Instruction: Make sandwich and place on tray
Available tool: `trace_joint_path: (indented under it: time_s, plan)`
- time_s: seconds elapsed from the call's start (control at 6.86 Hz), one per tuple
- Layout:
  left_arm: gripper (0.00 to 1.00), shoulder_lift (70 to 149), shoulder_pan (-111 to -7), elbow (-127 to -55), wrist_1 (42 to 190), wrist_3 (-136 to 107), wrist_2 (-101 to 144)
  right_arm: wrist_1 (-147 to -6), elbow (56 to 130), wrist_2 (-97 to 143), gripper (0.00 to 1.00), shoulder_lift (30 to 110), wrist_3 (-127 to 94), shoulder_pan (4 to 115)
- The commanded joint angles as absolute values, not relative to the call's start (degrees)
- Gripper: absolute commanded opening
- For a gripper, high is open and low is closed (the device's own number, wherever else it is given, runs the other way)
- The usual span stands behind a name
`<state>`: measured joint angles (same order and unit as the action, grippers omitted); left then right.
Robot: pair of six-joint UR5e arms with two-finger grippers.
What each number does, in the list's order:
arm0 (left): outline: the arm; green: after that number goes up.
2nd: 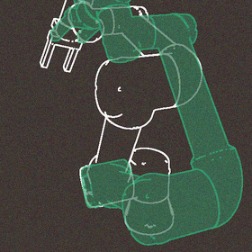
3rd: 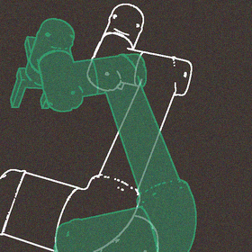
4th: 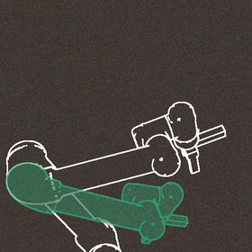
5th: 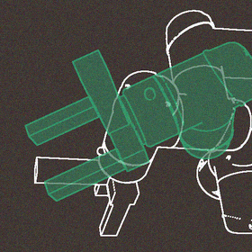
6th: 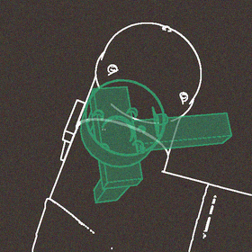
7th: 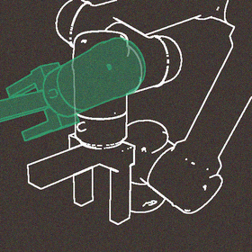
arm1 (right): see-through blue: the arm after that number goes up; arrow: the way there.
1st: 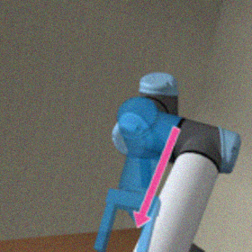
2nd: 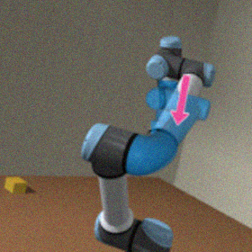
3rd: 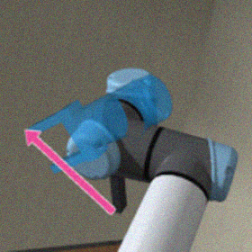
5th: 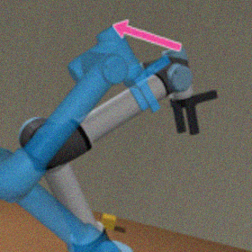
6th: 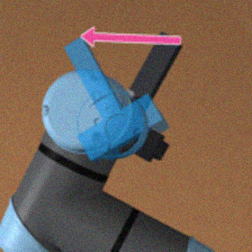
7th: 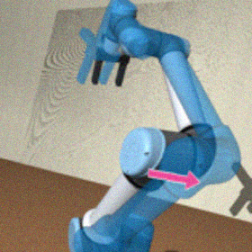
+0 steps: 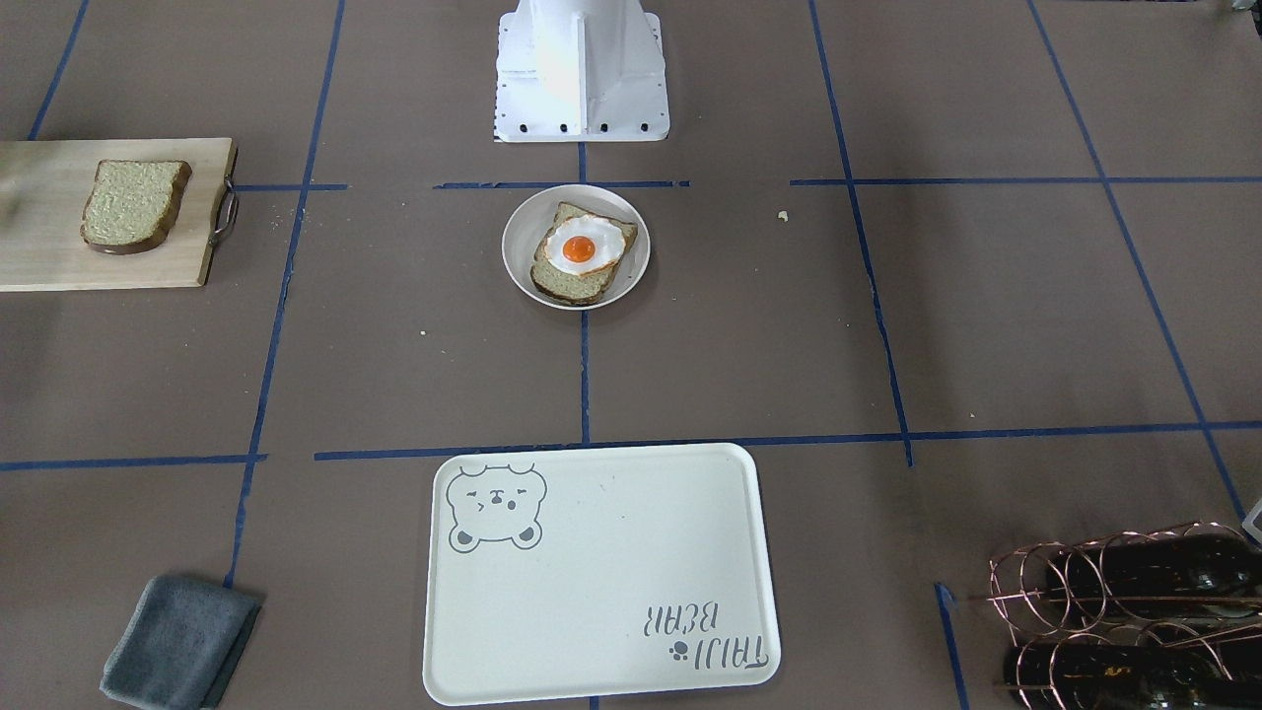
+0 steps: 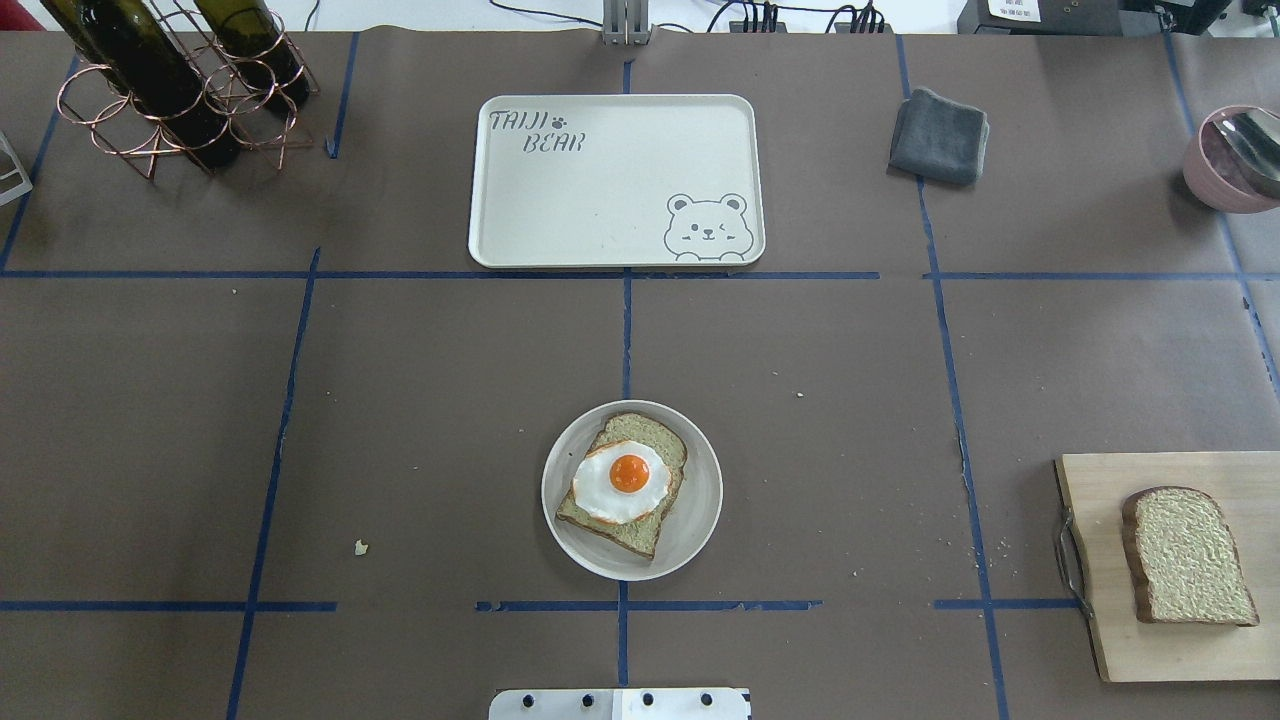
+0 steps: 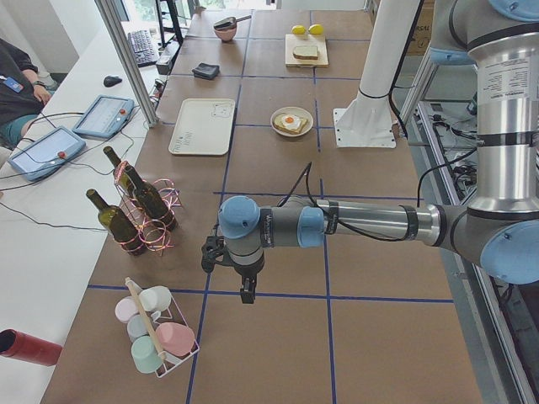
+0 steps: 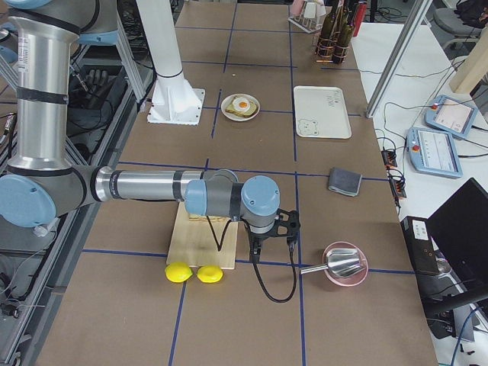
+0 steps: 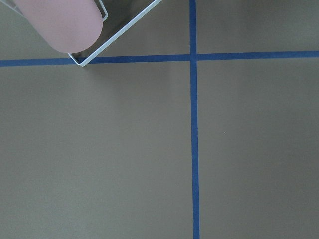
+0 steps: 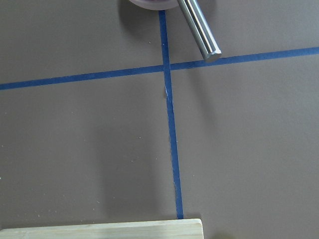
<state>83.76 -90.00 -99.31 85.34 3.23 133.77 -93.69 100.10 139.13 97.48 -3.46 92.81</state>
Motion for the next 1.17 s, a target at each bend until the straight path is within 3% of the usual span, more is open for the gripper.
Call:
trace_joint_path:
  time_s: [0.0, 0.44, 0.73, 1.02]
  plan:
    - [1.00, 83.85, -90.00, -99.23, 85.52, 3.43, 133.77, -93.69, 100.19, 139.13, 1.00, 97.03, -3.78, 92.81]
    - [1.00, 86.38, -89.82, -100.28, 86.31, 2.81, 134.03, -93.69, 100.55, 139.31, 1.00, 95.10, -3.78, 92.46]
    - [1.00, 90.68, -89.39, -101.07, 87.44, 0.28, 135.35, -94.48, 100.11, 139.48, 1.00, 89.16, -4.83, 88.35]
    - [1.00, 92.45, -88.77, -101.42, 90.78, -0.09, 135.35, -93.69, 100.63, 142.45, 1.00, 89.82, -6.23, 85.63]
